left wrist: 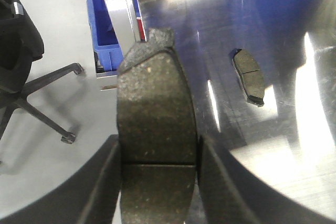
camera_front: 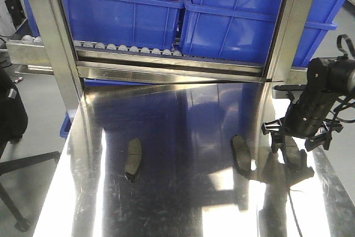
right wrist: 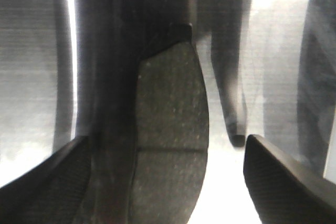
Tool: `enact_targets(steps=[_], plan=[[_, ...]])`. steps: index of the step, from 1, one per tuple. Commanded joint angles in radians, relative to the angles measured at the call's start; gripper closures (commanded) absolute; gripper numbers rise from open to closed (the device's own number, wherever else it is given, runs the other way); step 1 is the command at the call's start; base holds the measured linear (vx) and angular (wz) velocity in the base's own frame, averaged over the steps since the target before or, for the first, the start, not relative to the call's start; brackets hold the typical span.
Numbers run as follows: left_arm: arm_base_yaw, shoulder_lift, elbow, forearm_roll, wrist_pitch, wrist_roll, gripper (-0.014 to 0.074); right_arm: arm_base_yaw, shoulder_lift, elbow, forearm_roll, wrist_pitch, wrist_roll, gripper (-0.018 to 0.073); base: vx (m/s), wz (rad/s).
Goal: Move and align brake pads A on conveyor
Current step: 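Lower the right gripper over the brake pad nearest the right arm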
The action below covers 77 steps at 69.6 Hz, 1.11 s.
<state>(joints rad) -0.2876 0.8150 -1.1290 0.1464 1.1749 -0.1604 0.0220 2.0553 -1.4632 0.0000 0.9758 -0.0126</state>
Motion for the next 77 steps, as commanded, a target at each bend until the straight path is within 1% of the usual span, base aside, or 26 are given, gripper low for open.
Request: enact_targets(steps=[1, 15, 36, 77], plan=[[-0.006, -0.005, -0.021, 0.012, -0.070, -0.007, 0.0603, -0.004, -0.037, -0.048, -0.017, -0.013, -0.012, -0.0003, 0.00, 0.00], [-0.006, -0.005, -0.021, 0.012, -0.070, -0.007, 0.0603, -0.004, -0.029, -0.099, -0.016, 0.007, -0.012, -0.0003, 0.00, 0.00], [-0.006, -0.005, -0.021, 0.012, -0.070, -0.007, 0.0603, -0.004, -0.022, -0.099, -0.022, 0.035, -0.010, -0.0002, 0.00, 0.00], [-0.006, -0.005, -0.021, 0.012, -0.070, -0.007, 0.0603, -0.004, -0.002, -0.099, -0.025, 0.025, -0.007, -0.0002, 0.00, 0.00]])
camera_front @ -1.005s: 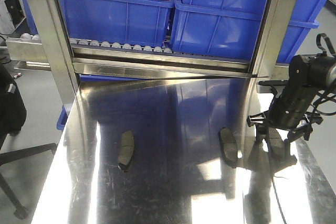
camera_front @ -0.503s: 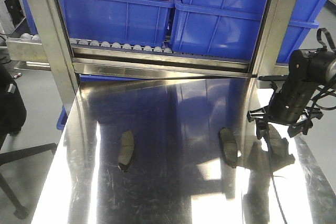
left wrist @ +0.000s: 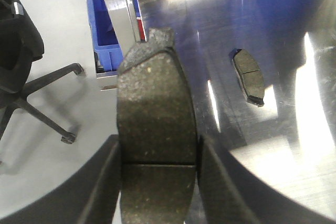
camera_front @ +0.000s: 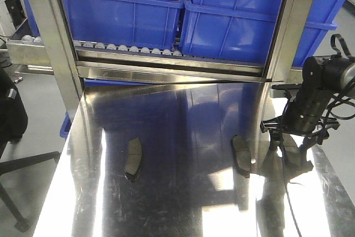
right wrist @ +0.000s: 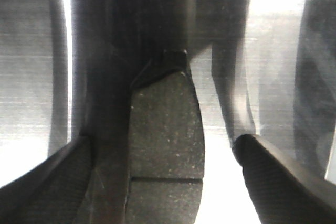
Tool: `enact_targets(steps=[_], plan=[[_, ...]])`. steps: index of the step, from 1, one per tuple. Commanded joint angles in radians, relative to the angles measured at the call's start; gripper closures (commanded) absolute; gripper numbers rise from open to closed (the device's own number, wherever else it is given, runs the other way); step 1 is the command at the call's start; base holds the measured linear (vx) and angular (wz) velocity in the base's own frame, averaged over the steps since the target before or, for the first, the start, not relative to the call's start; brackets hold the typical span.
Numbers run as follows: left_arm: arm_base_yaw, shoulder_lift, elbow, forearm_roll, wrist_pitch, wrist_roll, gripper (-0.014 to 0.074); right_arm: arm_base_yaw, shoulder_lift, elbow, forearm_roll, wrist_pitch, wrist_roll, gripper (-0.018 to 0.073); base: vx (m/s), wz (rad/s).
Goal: Move and align brake pads A on conveyor
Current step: 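Lower the right gripper over the brake pad nearest the right arm, then close the right gripper on the brake pad and lift it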
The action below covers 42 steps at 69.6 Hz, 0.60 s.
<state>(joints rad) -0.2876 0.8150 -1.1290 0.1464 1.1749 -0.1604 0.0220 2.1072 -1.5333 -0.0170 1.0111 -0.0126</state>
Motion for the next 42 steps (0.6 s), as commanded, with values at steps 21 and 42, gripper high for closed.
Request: enact_targets(steps=[21, 42], plan=[[-0.006, -0.005, -0.021, 0.012, -0.070, -0.007, 0.0603, -0.004, -0.054, -0.029, -0.008, -0.010, -0.004, 0.0123, 0.00, 0.00], [-0.006, -0.005, -0.021, 0.012, -0.070, -0.007, 0.0603, -0.004, -0.054, -0.029, -0.004, -0.003, -0.007, 0.0571, 0.00, 0.00]])
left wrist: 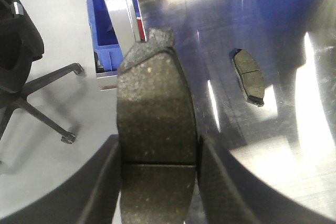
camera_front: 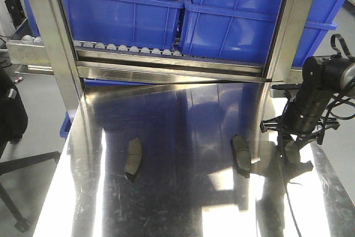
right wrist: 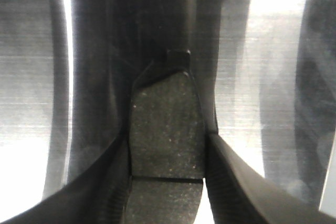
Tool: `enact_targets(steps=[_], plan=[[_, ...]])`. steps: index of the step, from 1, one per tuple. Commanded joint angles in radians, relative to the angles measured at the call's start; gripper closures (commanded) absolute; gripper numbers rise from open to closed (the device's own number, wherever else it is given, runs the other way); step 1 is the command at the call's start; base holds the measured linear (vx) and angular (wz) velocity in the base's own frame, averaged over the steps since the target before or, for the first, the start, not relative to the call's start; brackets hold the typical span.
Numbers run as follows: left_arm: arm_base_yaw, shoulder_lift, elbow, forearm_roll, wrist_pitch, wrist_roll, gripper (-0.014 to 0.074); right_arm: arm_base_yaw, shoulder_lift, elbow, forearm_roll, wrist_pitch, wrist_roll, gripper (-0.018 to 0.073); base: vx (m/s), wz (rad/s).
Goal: Move and align brake pads A on conveyor
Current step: 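Close the right gripper on the brake pad and lift it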
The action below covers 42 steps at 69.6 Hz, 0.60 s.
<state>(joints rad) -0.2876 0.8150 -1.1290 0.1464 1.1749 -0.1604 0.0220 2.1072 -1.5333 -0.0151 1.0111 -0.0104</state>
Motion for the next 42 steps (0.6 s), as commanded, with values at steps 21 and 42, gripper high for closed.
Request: enact_targets(steps=[21, 42], plan=[[-0.006, -0.005, -0.021, 0.012, -0.070, -0.007, 0.0603, -0.004, -0.128, -0.029, -0.006, 0.010, -0.010, 0.0567, 0.00, 0.00], [-0.006, -0.005, -0.021, 0.012, -0.070, -0.007, 0.0603, -0.004, -0.349, -0.029, 0.036, 0.037, -0.017, 0.0567, 0.00, 0.00]])
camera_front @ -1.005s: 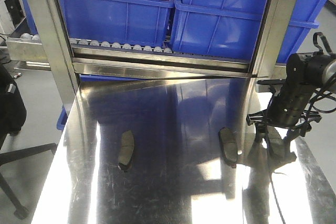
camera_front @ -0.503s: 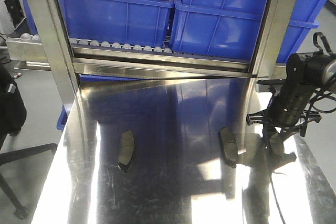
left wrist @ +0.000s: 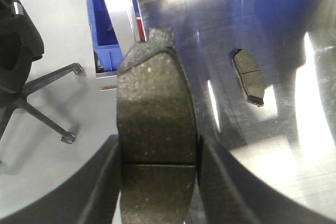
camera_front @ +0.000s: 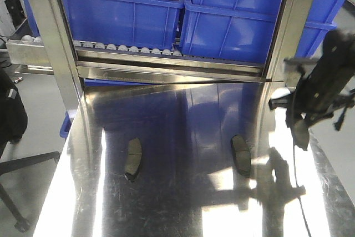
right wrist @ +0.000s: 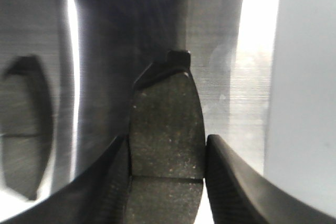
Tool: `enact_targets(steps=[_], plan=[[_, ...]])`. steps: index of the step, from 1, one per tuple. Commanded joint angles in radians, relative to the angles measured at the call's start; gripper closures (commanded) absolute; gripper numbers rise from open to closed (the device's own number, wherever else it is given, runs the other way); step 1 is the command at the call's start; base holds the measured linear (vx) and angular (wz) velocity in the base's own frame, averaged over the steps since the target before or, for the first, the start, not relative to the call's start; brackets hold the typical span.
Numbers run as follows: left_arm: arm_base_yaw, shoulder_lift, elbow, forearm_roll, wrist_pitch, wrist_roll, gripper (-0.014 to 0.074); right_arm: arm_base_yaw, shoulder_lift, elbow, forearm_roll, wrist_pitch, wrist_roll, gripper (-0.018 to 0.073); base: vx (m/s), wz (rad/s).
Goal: Move and align brake pads A on conveyor
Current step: 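Close the right gripper on the brake pad and lift it, then hold both brake pads raised above the table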
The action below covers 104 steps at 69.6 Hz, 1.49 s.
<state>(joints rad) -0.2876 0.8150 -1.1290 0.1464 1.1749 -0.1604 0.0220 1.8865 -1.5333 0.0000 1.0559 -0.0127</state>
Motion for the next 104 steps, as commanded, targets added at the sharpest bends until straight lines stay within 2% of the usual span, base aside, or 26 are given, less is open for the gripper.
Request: enact_targets(steps=[1, 8, 32, 39, 53, 67, 84, 104], plan=[[-0.006, -0.005, -0.021, 0.012, -0.070, -0.007, 0.0603, -0.003, -0.150, -0.028, 0.025, -0.007, -0.016, 0.0567, 0.00, 0.00], [-0.006, -0.005, -0.021, 0.012, -0.070, -0.007, 0.0603, 0.016, -0.253, -0.025, 0.026, -0.006, -0.024, 0.0567, 0.00, 0.00], [-0.006, -0.005, -0.021, 0.012, -0.070, -0.007, 0.0603, 0.167, -0.580, -0.025, -0.046, 0.045, -0.002, 0.0567, 0.00, 0.00], [-0.006, -0.005, -0.021, 0.012, -0.070, -0.007, 0.0603, 0.185, -0.664, 0.024, -0.051, 0.034, 0.025, 0.0567, 0.00, 0.00], [-0.006, -0.005, -0.021, 0.012, -0.070, -0.007, 0.0603, 0.185, -0.874, 0.229, -0.035, -0.079, 0.049, 0.0567, 0.00, 0.00], [-0.006, -0.005, -0.021, 0.012, -0.070, -0.007, 0.0603, 0.184, -1.035, 0.392, -0.028, -0.098, 0.049, 0.0567, 0.00, 0.00], [-0.006, -0.005, -0.021, 0.012, -0.070, -0.007, 0.0603, 0.184, -1.148, 0.461, -0.029, -0.103, 0.049, 0.0567, 0.00, 0.00], [-0.006, -0.005, -0.021, 0.012, -0.070, -0.007, 0.0603, 0.184, -1.170, 0.463, -0.028, -0.094, 0.049, 0.0567, 0.00, 0.00]])
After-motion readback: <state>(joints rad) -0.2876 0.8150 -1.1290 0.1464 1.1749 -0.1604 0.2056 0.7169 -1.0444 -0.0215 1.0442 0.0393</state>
